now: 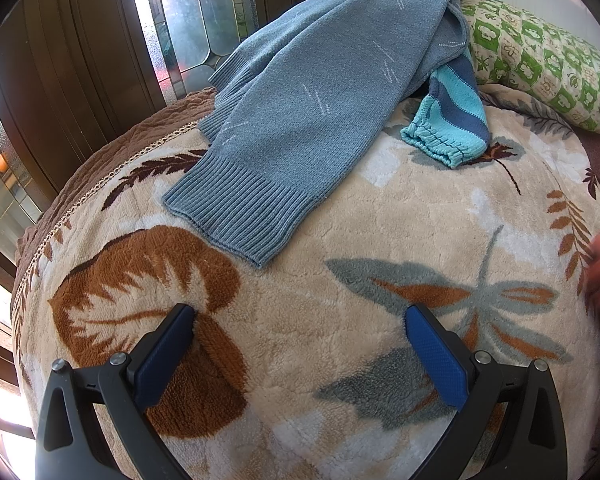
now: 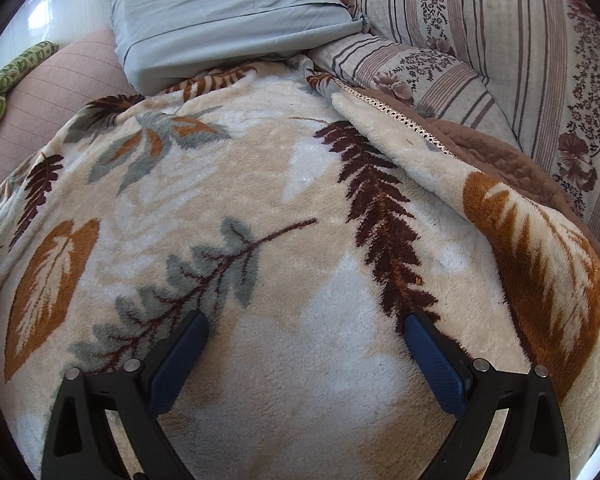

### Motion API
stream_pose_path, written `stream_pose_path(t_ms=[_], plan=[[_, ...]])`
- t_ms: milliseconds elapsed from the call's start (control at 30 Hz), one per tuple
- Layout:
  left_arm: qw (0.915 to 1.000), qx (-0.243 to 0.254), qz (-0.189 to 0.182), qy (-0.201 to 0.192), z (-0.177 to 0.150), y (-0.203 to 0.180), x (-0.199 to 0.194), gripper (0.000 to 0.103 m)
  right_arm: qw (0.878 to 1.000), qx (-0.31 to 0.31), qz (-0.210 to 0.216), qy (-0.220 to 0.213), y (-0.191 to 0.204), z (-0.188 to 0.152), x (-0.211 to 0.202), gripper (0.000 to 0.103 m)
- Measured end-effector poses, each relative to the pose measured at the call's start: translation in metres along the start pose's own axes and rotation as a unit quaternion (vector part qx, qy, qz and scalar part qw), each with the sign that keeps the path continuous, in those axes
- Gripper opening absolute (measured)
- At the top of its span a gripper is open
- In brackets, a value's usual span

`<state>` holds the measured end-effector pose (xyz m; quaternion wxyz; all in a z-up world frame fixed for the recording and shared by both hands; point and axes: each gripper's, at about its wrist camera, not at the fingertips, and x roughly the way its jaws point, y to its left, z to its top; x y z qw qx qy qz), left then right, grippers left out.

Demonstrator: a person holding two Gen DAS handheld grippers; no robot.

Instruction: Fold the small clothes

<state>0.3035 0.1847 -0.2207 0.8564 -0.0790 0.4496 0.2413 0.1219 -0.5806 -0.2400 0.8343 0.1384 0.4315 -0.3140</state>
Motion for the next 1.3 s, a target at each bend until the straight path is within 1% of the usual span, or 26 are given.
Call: stream_pose_path(t_ms=[1300], plan=[[1.0,0.001,0.0,0.0,-0.0002,-0.0003,-0.0019,0.103,1.0,0.0,-0.001,0.003,-0.0012,0.0006,0.0015,0.102]])
